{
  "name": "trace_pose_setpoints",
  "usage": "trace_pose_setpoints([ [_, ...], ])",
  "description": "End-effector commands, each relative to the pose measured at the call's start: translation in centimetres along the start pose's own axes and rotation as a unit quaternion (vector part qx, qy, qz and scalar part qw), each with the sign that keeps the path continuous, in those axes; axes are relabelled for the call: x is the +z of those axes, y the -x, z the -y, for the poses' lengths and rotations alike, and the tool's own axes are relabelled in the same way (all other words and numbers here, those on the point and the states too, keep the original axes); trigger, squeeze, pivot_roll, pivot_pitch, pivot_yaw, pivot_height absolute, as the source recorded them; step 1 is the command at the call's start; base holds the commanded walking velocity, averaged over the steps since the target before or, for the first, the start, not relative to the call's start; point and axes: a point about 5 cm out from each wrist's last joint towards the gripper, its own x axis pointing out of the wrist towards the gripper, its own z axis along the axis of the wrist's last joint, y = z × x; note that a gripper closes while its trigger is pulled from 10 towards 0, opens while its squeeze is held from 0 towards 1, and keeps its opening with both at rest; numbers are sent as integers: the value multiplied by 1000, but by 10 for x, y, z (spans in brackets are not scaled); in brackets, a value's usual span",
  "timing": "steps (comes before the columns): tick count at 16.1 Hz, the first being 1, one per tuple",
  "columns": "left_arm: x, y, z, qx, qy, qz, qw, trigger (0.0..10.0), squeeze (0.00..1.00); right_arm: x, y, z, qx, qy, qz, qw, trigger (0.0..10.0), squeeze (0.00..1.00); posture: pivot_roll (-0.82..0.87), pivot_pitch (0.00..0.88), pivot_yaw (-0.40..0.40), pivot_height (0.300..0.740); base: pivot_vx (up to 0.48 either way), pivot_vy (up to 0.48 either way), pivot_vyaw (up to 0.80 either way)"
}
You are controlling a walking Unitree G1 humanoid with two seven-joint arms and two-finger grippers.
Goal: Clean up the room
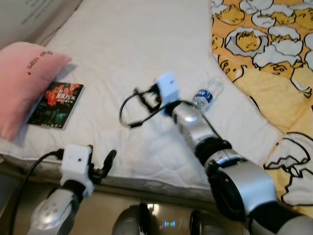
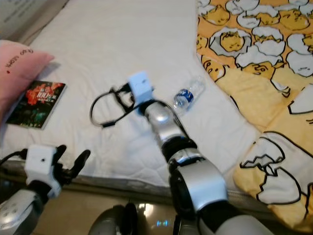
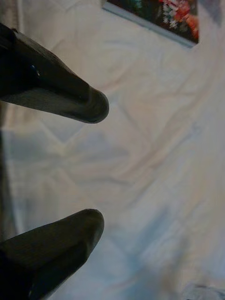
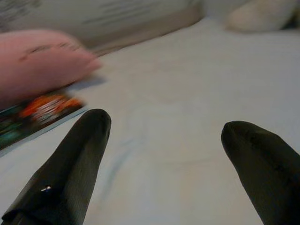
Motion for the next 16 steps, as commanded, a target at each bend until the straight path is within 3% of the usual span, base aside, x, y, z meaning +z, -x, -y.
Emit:
trace_pose_setpoints([
  [1,-1,-2,-1,5,-5,1,1000,10000,0,-6,6,4,-23,-5,10,1000,10000,0,47,102,95,740,0,0,0],
  [2,3,-12,-2,4,-4,13,1000,10000,0,-21,24,18,-82,-5,12,997,10000,0,20,96,106,740,0,0,0],
  [3,3,-14,-2,2,-4,13,1000,10000,0,-26,27,24,-105,-13,3,994,10000,0,12,94,111,740,0,0,0],
  [4,1,-20,-2,-7,-10,8,1000,10000,0,-37,33,41,-186,-31,-39,981,10000,0,10,103,133,740,0,0,0],
  [7,2,-17,-3,-14,-17,6,1000,10000,0,-37,31,45,-226,-49,-57,971,10000,0,45,125,143,740,0,0,0],
  [9,-1,-7,-5,-28,-35,-7,999,10000,0,-40,30,47,-261,-80,-85,958,10000,0,79,143,145,740,0,0,0],
  [10,-3,1,-4,-53,-60,-14,997,10000,0,-43,29,48,-282,-128,-105,945,10000,0,121,160,143,740,0,0,0],
  [12,-2,13,-6,-61,-80,-21,995,10000,0,-46,30,49,-311,-170,-120,927,10000,0,150,170,145,740,0,0,0],
  [14,0,29,-19,-39,-84,-33,995,10000,0,-51,31,46,-337,-216,-138,906,10000,0,204,195,146,740,0,0,0],
  [16,-1,37,-22,-32,-84,-39,995,10000,0,-54,33,46,-350,-234,-144,896,10000,0,213,202,148,740,0,0,0],
])
